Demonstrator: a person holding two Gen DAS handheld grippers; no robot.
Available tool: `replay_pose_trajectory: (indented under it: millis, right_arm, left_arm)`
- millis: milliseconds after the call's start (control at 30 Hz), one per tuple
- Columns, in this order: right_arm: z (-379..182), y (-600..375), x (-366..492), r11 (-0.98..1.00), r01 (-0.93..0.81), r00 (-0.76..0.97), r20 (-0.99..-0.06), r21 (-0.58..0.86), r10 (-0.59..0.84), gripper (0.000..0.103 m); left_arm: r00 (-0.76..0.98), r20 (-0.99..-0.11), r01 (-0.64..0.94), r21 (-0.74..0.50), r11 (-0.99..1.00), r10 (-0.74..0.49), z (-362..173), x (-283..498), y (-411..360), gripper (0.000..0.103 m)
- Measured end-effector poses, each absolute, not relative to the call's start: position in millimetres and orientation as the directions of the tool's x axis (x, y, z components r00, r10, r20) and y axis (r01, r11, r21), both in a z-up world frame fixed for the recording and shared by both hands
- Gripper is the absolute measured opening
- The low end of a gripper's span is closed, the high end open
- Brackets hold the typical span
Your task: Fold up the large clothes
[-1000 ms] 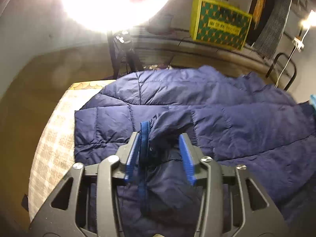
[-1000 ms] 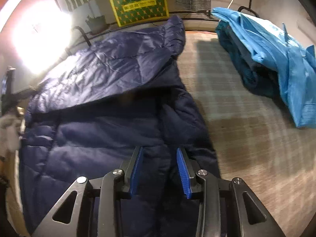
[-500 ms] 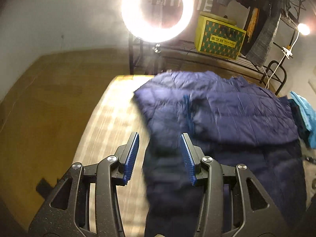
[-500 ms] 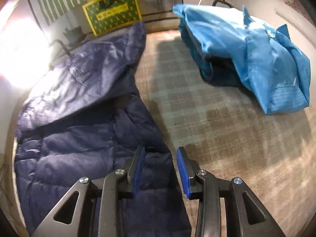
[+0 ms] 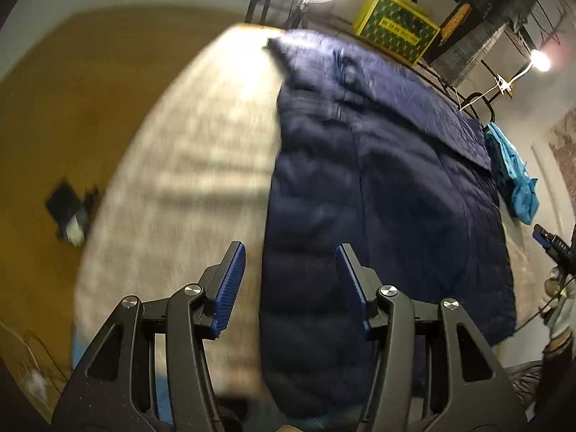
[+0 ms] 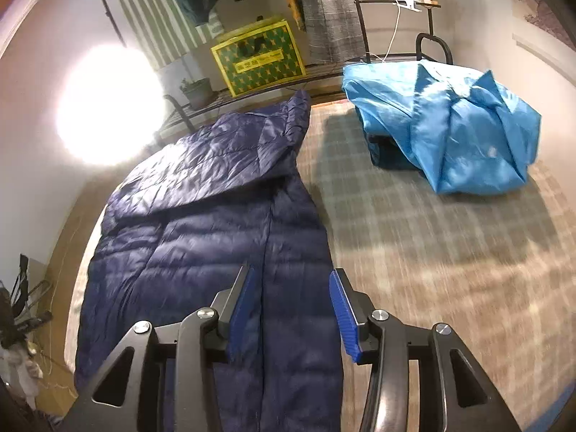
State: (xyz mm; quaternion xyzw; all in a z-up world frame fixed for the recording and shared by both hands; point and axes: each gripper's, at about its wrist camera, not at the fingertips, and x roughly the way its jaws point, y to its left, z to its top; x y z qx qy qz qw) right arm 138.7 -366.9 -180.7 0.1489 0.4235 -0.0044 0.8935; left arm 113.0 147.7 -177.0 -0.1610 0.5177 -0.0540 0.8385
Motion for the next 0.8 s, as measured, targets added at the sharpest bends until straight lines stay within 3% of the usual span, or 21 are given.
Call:
replay_pose_trajectory:
  millis: [400, 800]
  right_arm:
    - [-183.9, -371.9, 32.1, 0.955, 0.087, 0.617, -0.768, 0.284, 0.173, 0.060]
    - [-252.0, -381.8, 10.6, 0.911, 0.156, 0.490, -0.830, 0.383, 0.265, 0.060]
  left_arm:
    - [0.376, -0.854, -0.139, -0.435, 0.889, -0.359, -211.7, 49.9, 151.5, 0.055]
    - [0.307, -0.831, -0.179, -0.529, 0.829, -0.464, -242.2, 28.0, 135.7, 0.055]
